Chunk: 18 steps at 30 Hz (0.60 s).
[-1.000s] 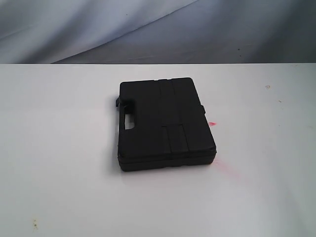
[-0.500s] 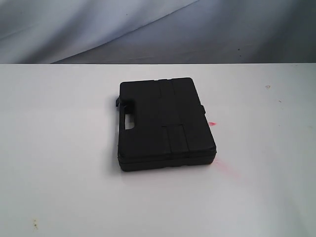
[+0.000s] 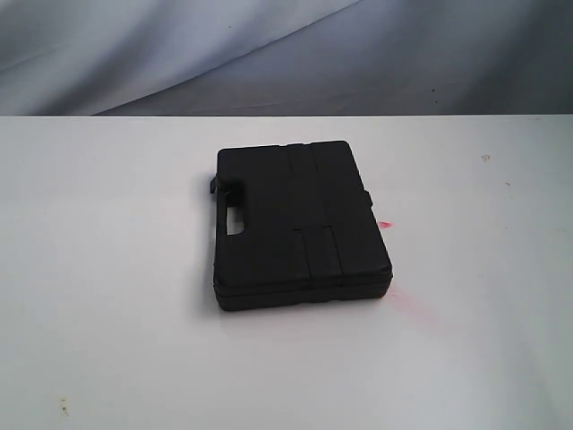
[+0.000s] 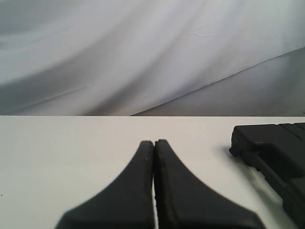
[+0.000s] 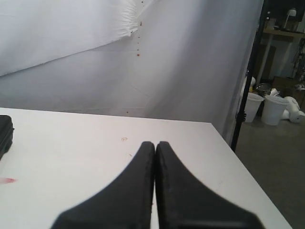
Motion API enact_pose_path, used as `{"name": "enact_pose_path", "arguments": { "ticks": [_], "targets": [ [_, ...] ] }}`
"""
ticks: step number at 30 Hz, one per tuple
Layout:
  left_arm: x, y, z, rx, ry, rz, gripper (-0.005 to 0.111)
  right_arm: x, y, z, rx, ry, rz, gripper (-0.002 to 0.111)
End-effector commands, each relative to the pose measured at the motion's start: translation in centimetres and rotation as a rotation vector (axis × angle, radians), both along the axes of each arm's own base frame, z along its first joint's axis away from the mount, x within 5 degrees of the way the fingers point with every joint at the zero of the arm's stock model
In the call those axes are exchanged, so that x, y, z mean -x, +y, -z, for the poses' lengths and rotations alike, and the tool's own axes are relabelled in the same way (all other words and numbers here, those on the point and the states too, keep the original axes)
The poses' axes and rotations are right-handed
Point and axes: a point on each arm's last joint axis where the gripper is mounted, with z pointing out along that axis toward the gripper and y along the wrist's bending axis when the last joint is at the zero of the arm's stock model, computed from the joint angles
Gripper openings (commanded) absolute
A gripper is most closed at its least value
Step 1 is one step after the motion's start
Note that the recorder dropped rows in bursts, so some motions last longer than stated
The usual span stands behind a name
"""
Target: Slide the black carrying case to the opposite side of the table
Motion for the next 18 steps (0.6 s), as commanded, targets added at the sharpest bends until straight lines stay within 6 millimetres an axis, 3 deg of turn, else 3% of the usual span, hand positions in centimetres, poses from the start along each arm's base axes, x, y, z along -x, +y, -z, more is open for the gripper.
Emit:
{"name": "enact_pose_path", "arguments": {
  "ticks": [1,18],
  "targets": [
    [0.01,0.01,0.13,0.009,-0.001,-0.003,0.0,0.04,0.06,-0.15,0.017,-0.027,-0.007,0.0],
    [0.01,0.01,0.13,0.009,-0.001,-0.003,0.0,0.04,0.03,-0.33,0.054,-0.047,-0.003,0.0]
  ]
}}
